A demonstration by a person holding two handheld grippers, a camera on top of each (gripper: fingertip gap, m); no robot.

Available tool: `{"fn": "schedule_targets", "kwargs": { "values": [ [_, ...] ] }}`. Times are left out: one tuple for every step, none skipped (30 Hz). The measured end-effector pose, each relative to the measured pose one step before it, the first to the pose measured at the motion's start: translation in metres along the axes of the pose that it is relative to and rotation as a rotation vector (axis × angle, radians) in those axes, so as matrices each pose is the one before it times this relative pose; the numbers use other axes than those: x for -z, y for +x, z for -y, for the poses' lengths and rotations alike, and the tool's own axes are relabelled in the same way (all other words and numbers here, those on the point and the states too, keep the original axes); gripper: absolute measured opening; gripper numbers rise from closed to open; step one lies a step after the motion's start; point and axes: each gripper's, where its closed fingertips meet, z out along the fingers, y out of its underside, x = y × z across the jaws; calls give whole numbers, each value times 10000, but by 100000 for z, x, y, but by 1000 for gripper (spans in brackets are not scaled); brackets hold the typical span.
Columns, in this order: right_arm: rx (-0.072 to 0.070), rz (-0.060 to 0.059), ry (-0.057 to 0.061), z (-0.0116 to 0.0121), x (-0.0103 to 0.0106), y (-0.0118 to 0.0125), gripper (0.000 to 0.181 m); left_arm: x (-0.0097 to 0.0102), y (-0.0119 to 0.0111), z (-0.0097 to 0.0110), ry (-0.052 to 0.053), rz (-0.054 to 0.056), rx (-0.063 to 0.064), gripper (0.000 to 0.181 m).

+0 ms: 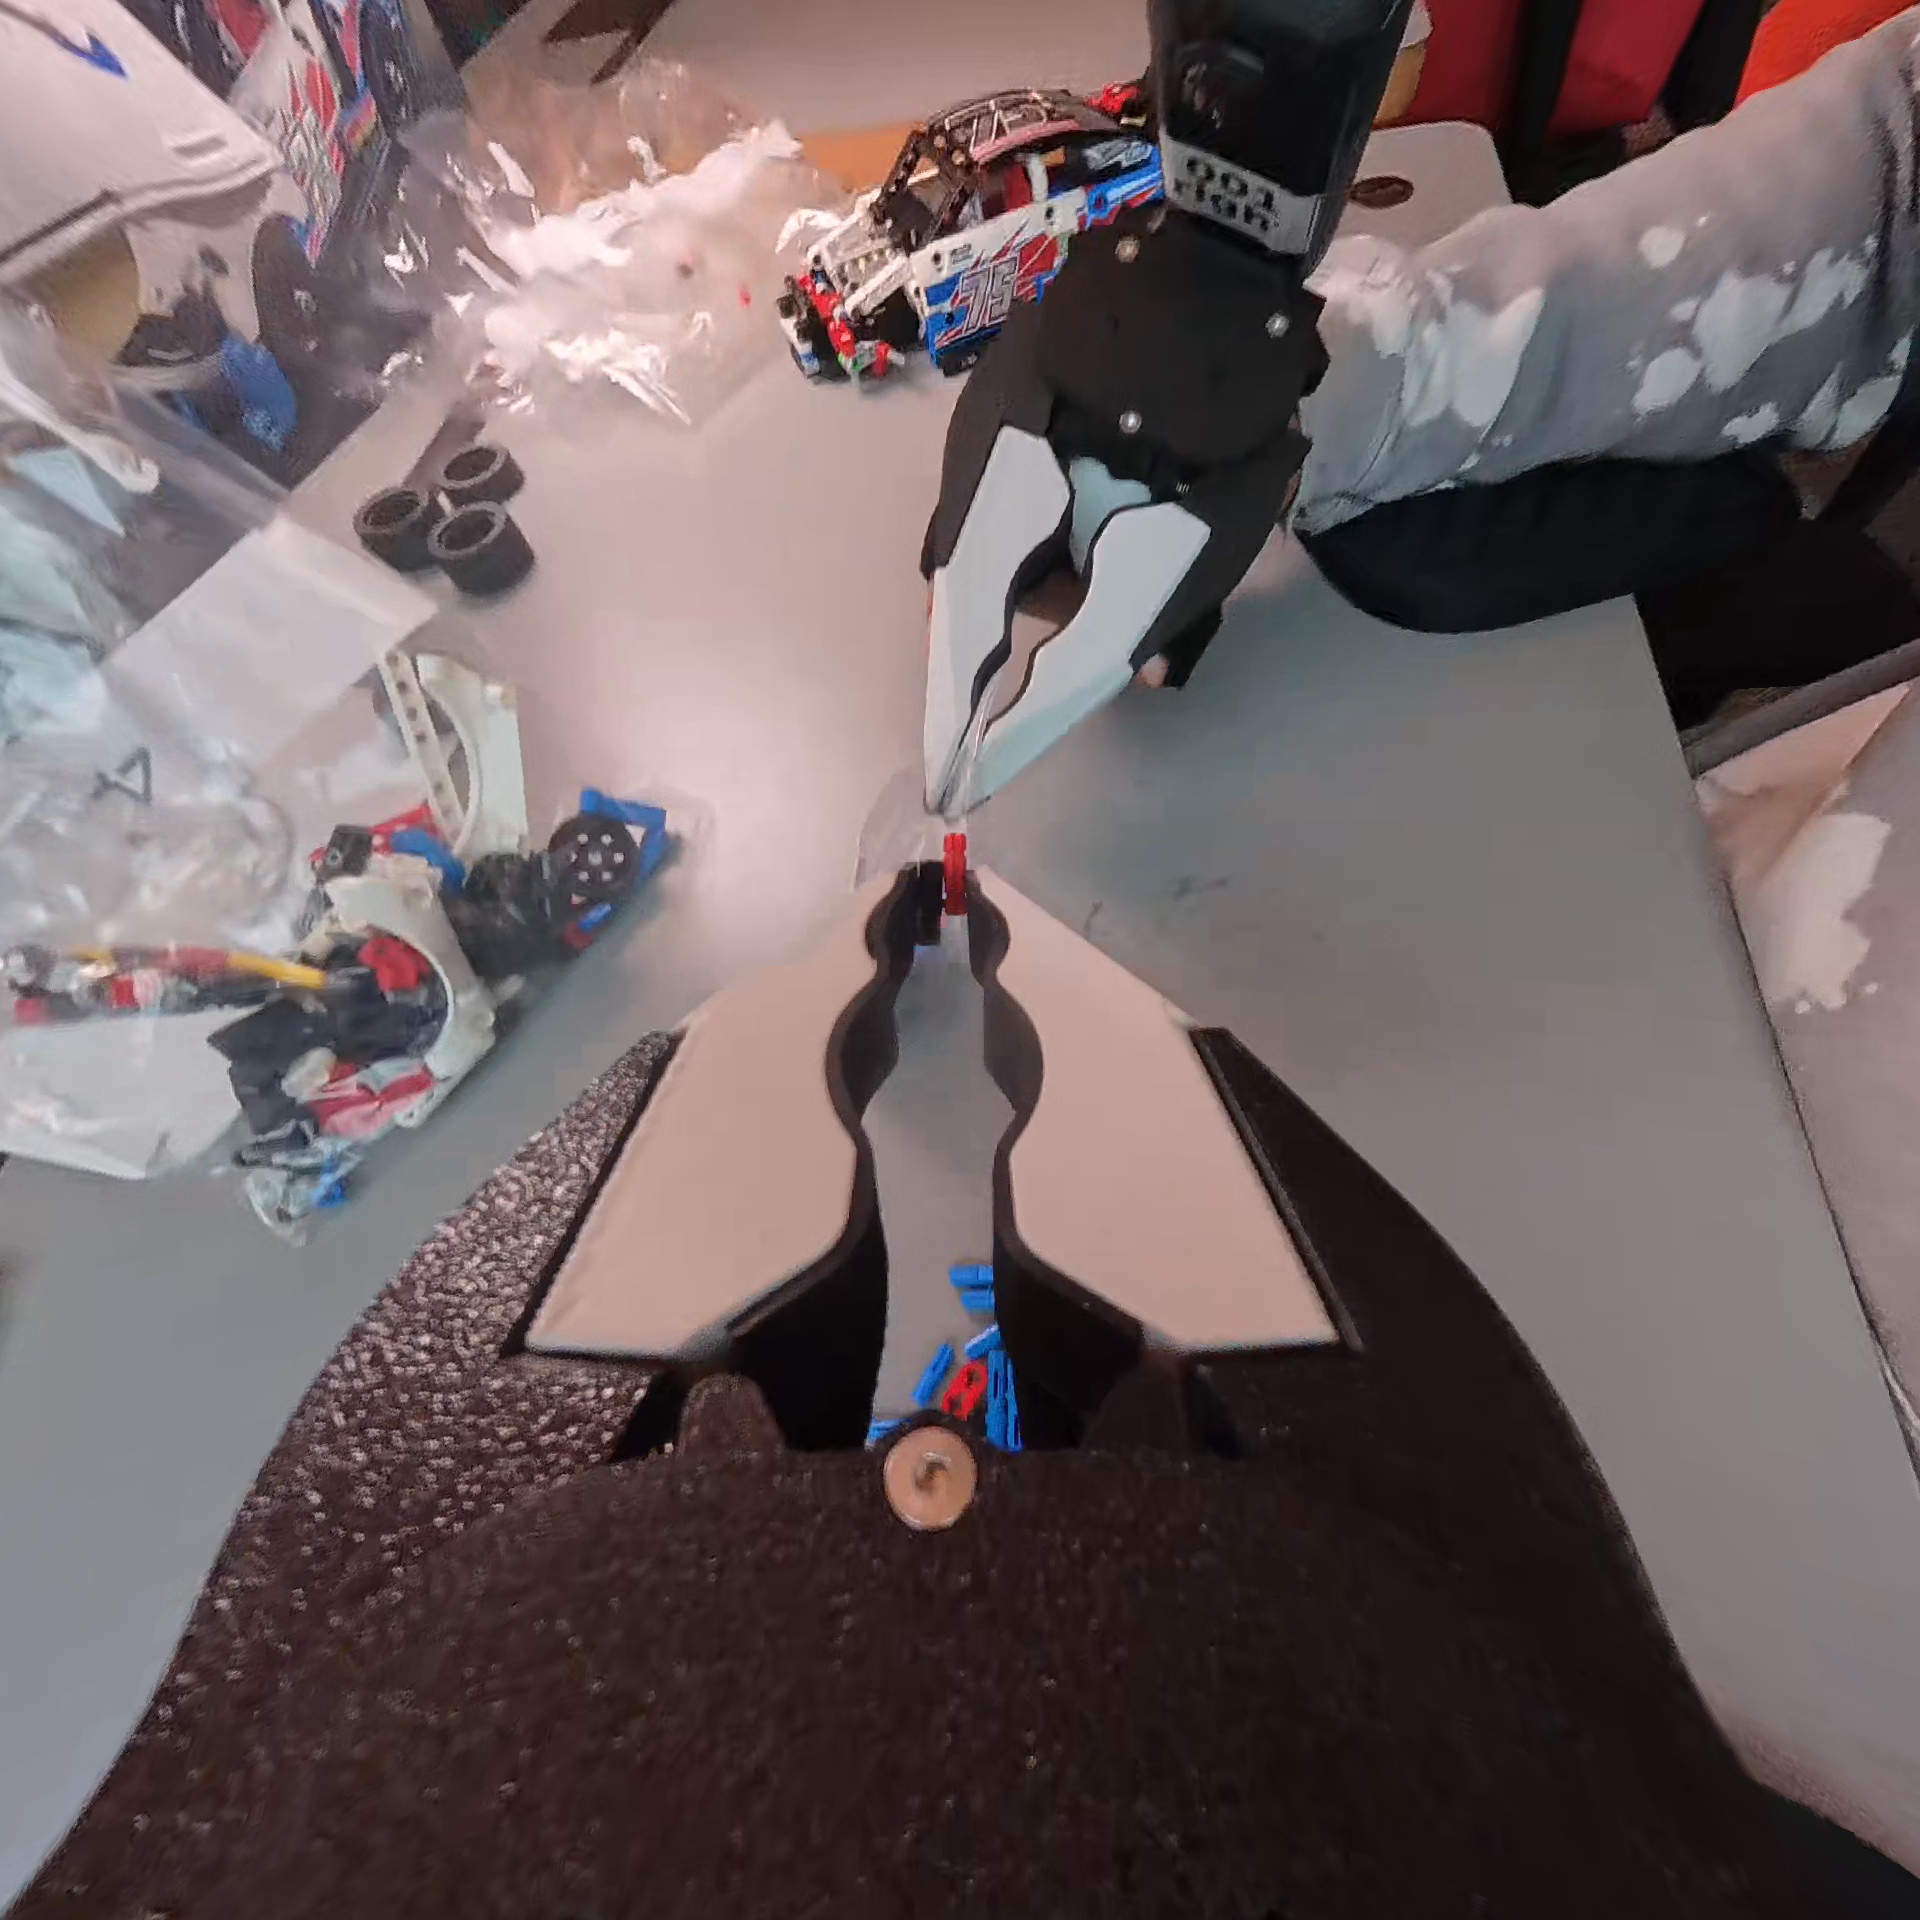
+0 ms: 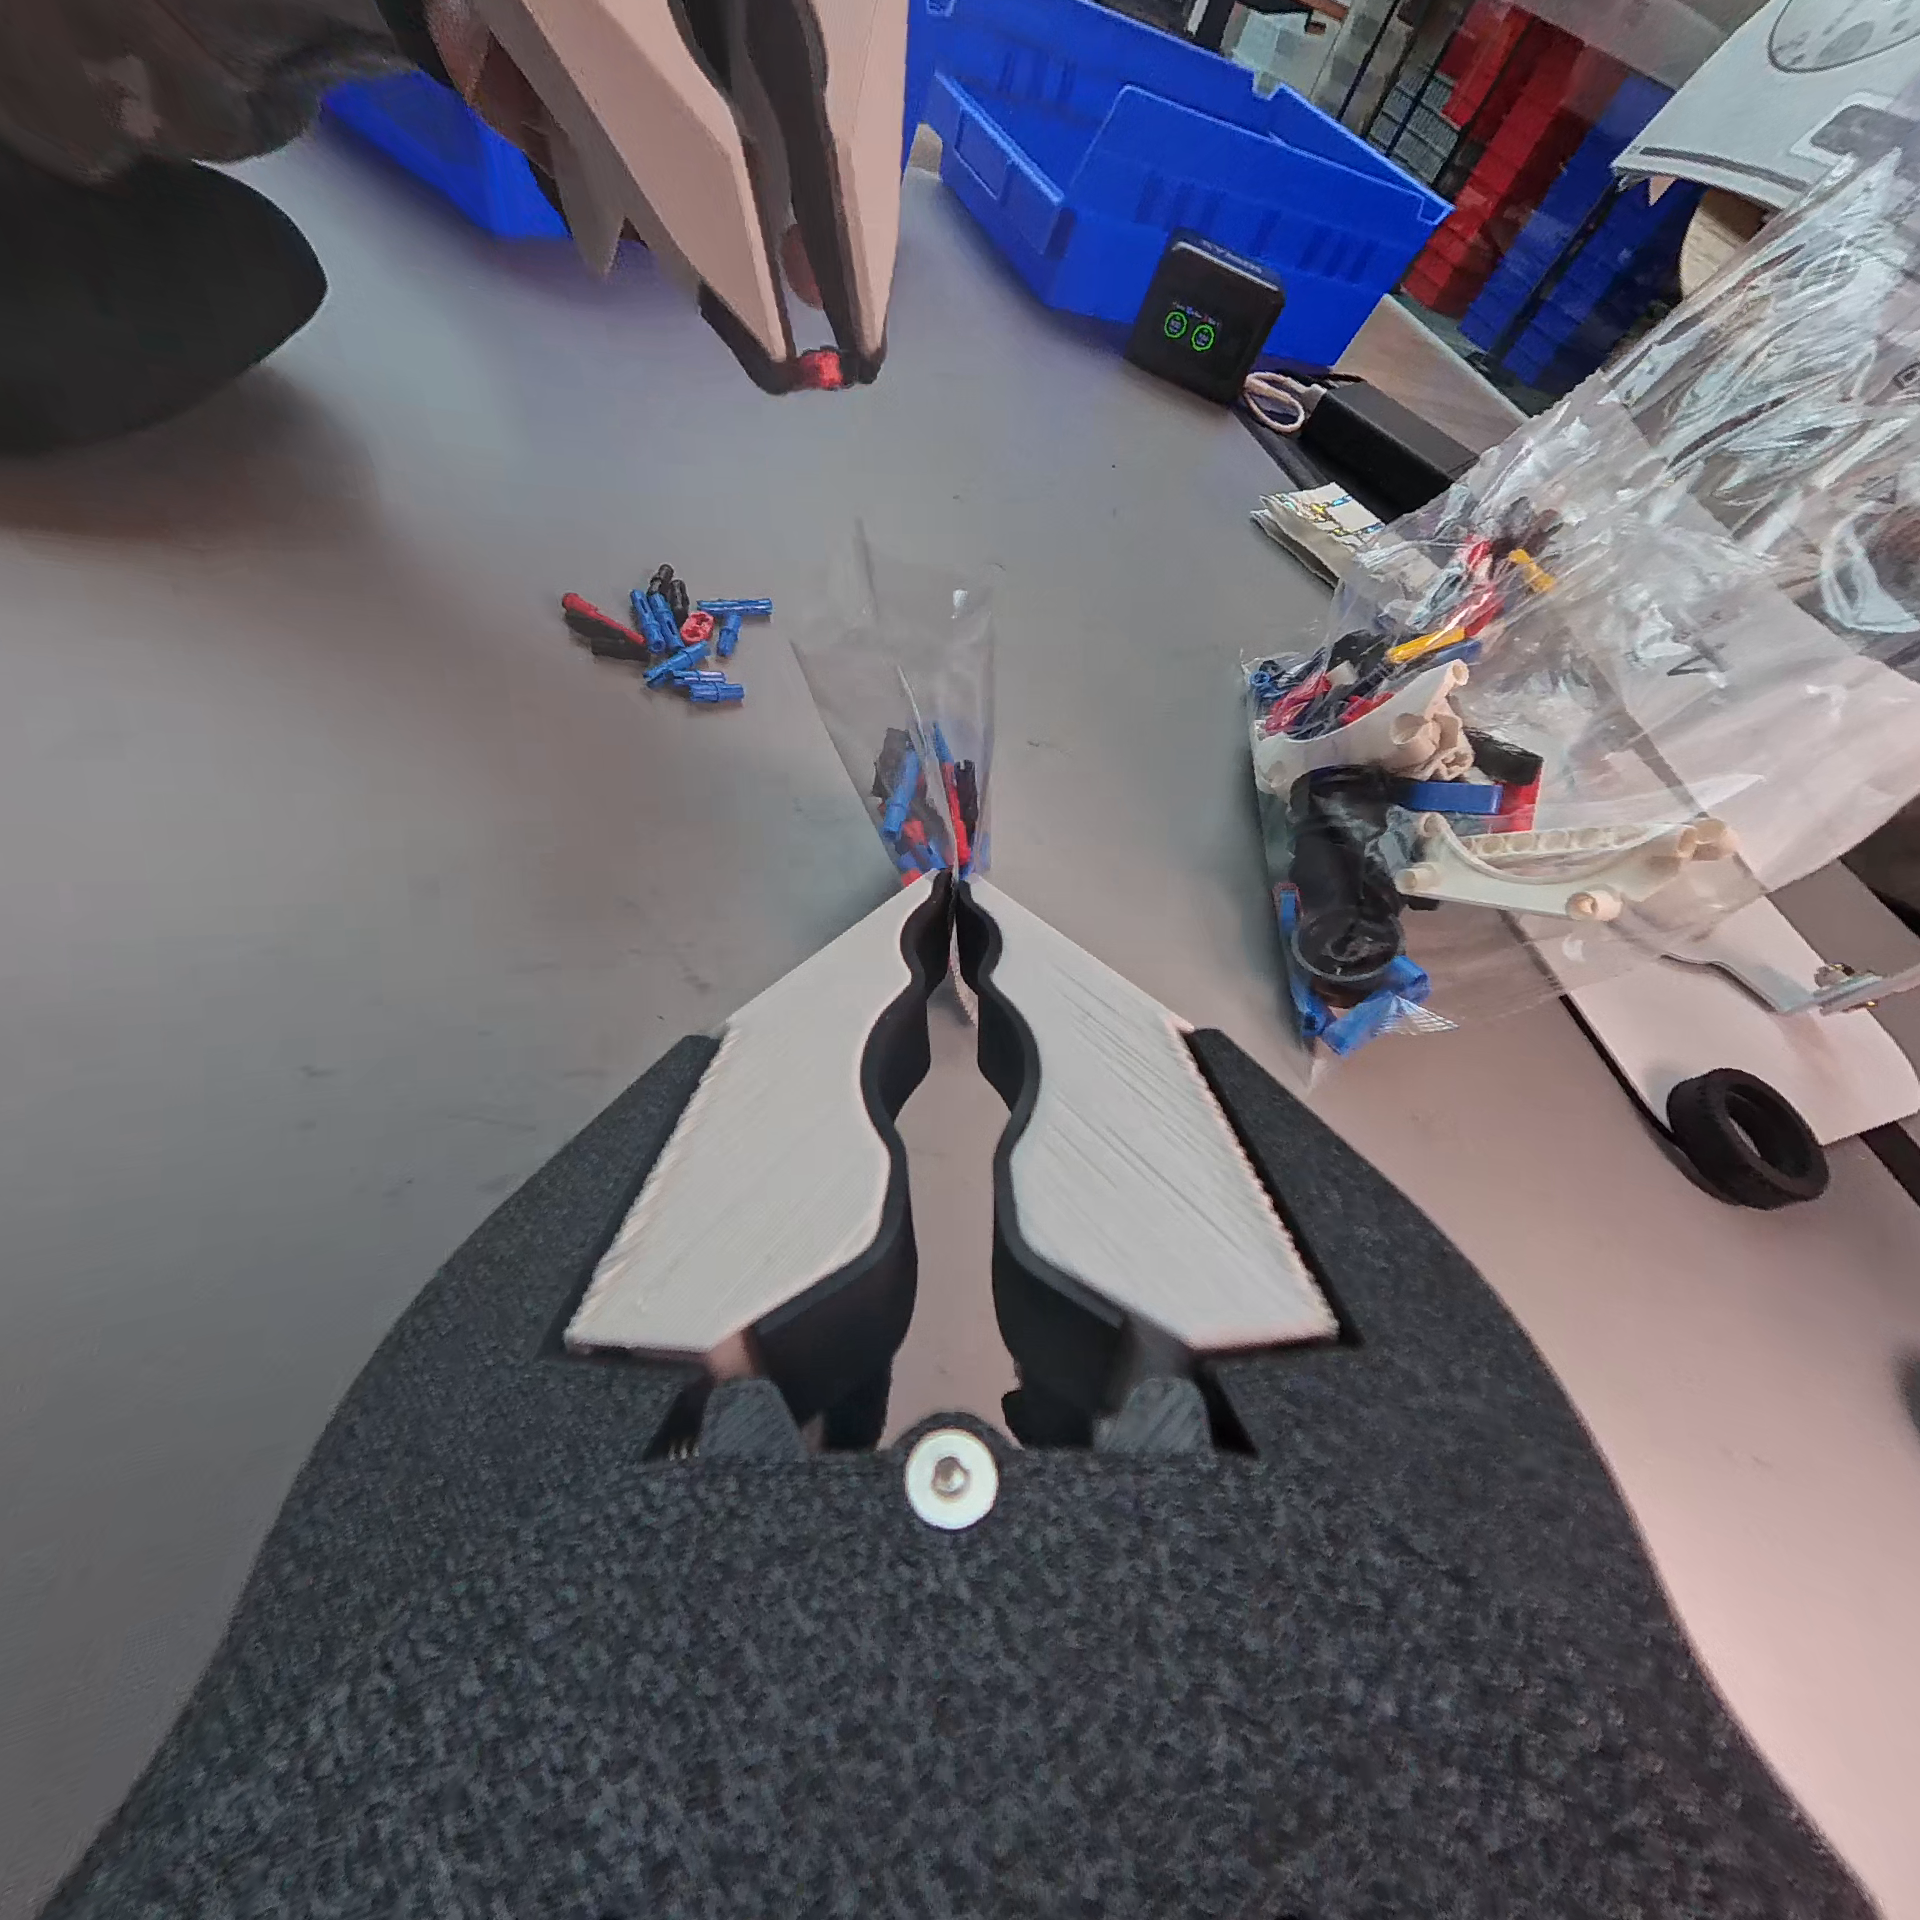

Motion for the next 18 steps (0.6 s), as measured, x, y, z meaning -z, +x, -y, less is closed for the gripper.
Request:
{"fn": "schedule_targets", "kwargs": {
  "values": [
    [18, 17, -3, 26, -45, -77, 0, -431, 144, 540, 31, 45, -180, 9],
    [6, 19, 3, 37, -37, -76, 0, -522, -72, 136, -105, 122, -151, 9],
    [7, 15, 8, 30, -13, -63, 0, -560, 96, -104, -137, -42, -49, 9],
    [8, 10, 2, 18, -9, -45, 0, -529, 165, -204, -101, -120, 38, 9],
    [5, 2, 6, 7, 15, -20, 0, -459, -38, -253, -75, 12, 24, 11],
    [-6, 4, 9, 8, 25, 1, 0, -320, -159, -291, -71, 97, -8, 16],
    [-21, 6, 11, 9, 36, 8, 0, -102, -149, -201, -17, 83, 15, 18],
    [-26, -1, 17, 21, 35, 37, 0, 158, -174, 82, 152, 67, 66, 18],
    [-31, 3, 16, 11, 22, 35, 0, 393, -41, 282, 263, -49, 120, 18],
    [-32, 11, 7, 13, 1, 16, 0, 524, -51, 190, 195, -80, 142, 17],
    [-19, 6, -1, -4, 3, 20, 0, 623, -328, -56, 52, 83, 96, 17],
    [-3, -6, 1, 4, 12, 17, 0, 677, -434, -374, -79, 129, 48, 17],
    [9, -9, 5, 9, 6, -1, 0, 681, -244, -810, -238, -55, 97, 16],
    [17, -13, -5, -11, 10, -3, 0, 603, -153, -1300, -413, -178, 182, 16],
    [3, -1, -2, -9, -2, -9, 0, 492, -362, -1635, -462, -84, 189, 16],
    [-5, 0, -4, 4, -3, 10, 0, 387, -461, -1672, -401, -24, 252, 17],
    [-8, 6, -3, -7, 2, -5, 0, 270, -134, -1700, -430, -220, 318, 18],
    [-2, 1, 0, 0, 0, -2, 0, 165, -44, -1606, -405, -247, 238, 19]
  ]
}}
